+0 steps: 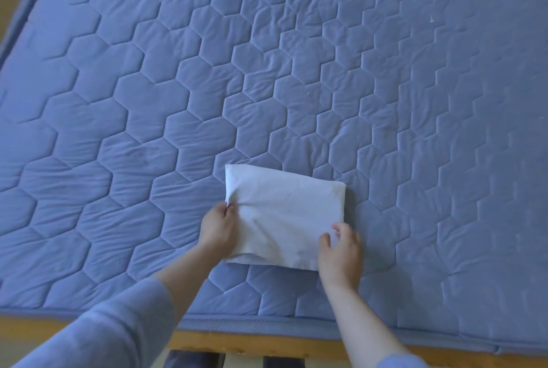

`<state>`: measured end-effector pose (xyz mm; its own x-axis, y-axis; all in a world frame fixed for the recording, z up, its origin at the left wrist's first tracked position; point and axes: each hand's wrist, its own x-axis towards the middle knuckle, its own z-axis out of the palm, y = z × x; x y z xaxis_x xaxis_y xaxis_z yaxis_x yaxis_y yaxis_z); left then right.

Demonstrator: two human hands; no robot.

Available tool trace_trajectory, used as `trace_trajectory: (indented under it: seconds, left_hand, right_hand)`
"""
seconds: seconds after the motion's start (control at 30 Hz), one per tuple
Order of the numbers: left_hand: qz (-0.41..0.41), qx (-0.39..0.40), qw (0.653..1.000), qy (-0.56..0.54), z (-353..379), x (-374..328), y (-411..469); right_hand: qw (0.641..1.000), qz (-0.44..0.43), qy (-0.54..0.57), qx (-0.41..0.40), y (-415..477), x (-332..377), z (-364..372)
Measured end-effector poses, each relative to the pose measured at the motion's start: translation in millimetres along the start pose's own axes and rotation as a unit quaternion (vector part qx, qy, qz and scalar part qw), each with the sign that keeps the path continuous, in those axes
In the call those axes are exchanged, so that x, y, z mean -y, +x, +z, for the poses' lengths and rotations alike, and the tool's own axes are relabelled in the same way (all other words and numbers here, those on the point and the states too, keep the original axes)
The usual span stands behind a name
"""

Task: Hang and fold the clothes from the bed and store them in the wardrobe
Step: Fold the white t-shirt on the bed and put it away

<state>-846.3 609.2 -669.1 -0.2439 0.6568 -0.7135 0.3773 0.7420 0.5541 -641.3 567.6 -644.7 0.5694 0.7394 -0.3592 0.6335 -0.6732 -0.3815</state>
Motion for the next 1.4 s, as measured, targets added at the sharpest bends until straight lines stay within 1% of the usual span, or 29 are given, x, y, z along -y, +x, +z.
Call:
trace_trajectory:
  seconds: [0.07,0.1,0.2,0.27,0.43,0.57,0.67,0.77,0.83,0.97,1.07,1.17,1.4]
  left_hand:
    - [-0.006,0.002,0.999,0.045,0.3,7.9,2.3]
    - [-0.011,-0.007,0.998,0.059,1.4,11.1,3.9]
    - [-0.020,-0.064,0.995,0.069,6.4,14.7,5.6]
    - [-0.015,-0.095,0.992,0.075,10.9,15.3,4.0]
    - [-0.029,-0.092,0.995,0.037,19.7,15.5,1.5]
    - [-0.058,-0.087,0.994,0.008,18.0,15.5,10.7]
    - [-0.115,-0.048,0.991,-0.056,16.6,6.2,13.8]
    - [-0.131,-0.004,0.991,-0.025,15.2,0.9,17.0]
    - [-0.111,0.010,0.994,-0.007,13.0,-1.7,17.8]
    - [-0.063,-0.005,0.997,-0.049,5.7,-19.7,6.5]
    - [-0.034,-0.013,0.998,-0.048,-5.2,-40.0,-10.3]
    - [-0.009,-0.004,0.999,-0.052,-21.6,-64.2,-28.8]
    - [0.063,0.024,0.998,-0.014,-73.5,-137.4,-91.1]
  right_hand:
    - [0.999,0.016,-0.018,0.030,11.1,-11.8,-4.4]
    - [0.997,0.032,-0.021,0.060,16.1,-17.1,-5.4]
    - [0.982,0.083,0.006,0.168,26.7,-27.8,-1.4]
    - [0.976,0.098,0.031,0.190,32.4,-31.2,1.9]
    - [0.970,0.140,0.111,0.165,45.4,-30.7,5.6]
    - [0.974,0.136,0.116,0.141,45.3,-30.4,7.9]
    - [0.976,0.123,0.125,0.131,44.3,-28.5,7.5]
    - [0.973,0.103,0.148,0.143,42.4,-30.7,2.4]
    - [0.973,0.087,0.158,0.143,41.5,-32.5,-3.1]
    - [0.977,0.055,0.158,0.135,41.9,-28.1,-21.5]
    - [0.975,0.029,0.180,0.127,39.3,-20.6,-45.2]
    - [0.974,0.016,0.199,0.111,32.8,-6.7,-76.5]
    - [0.981,-0.028,0.192,0.028,0.2,32.5,-167.8]
